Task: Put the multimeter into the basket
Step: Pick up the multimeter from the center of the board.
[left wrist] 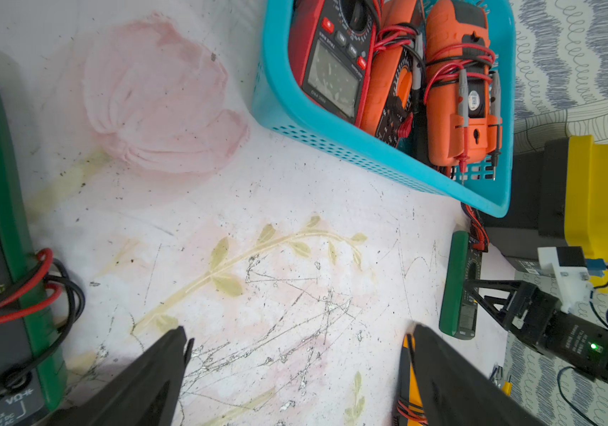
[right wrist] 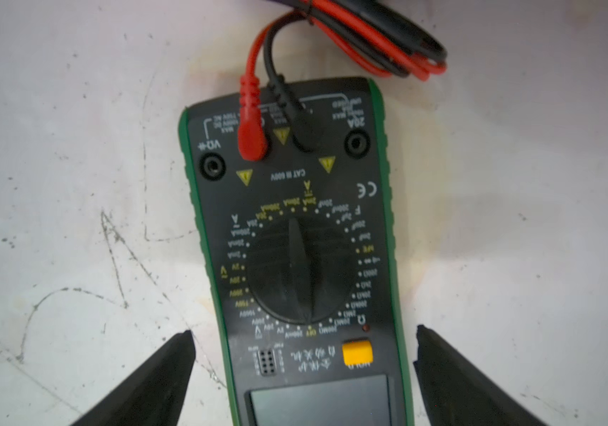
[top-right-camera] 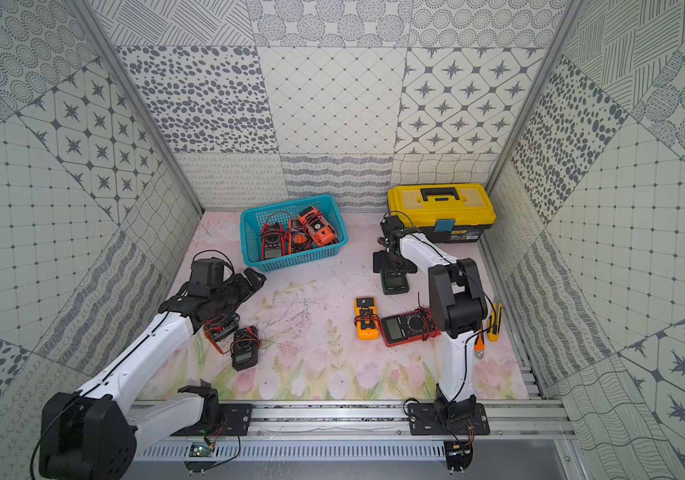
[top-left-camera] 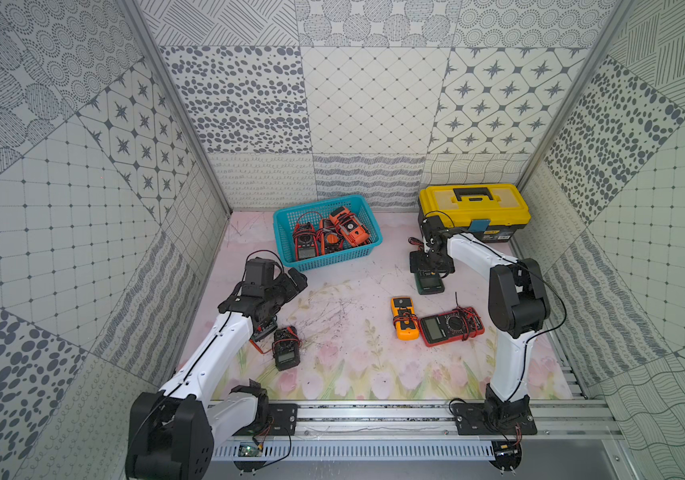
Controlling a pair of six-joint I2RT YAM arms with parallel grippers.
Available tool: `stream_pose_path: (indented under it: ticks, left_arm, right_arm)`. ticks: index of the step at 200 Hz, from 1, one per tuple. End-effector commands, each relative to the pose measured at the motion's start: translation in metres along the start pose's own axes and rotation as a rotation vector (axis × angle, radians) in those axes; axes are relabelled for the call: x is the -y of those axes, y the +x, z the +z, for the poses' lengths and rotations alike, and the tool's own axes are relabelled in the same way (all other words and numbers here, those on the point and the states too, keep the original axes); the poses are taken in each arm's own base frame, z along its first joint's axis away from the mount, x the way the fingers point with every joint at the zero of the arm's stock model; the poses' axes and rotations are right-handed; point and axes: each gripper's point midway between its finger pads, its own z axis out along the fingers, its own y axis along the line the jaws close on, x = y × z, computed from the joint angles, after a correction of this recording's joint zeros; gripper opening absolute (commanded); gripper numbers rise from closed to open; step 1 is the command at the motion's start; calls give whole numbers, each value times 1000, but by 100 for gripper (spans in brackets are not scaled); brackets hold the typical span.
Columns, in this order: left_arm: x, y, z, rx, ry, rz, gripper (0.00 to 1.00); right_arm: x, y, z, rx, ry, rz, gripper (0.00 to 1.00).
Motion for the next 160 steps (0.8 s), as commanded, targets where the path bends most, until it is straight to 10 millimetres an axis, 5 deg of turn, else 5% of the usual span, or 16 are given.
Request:
stream_pose_path:
  ticks: [1, 53, 101, 160]
  left_arm:
    - [9, -4, 1, 10, 37, 6, 99]
    - [8, -4, 1, 10, 33, 2, 99]
    - [7, -4, 2, 10, 31, 1, 99]
    - [10, -3, 1, 2, 45, -10, 99]
  right_arm:
    - [5, -3, 10, -21, 26, -20, 98]
    - [1, 5, 36, -83, 11, -30, 96]
    - [2, 22, 40, -120, 18, -41, 72]
    - [0, 19, 19, -53, 38, -92, 29]
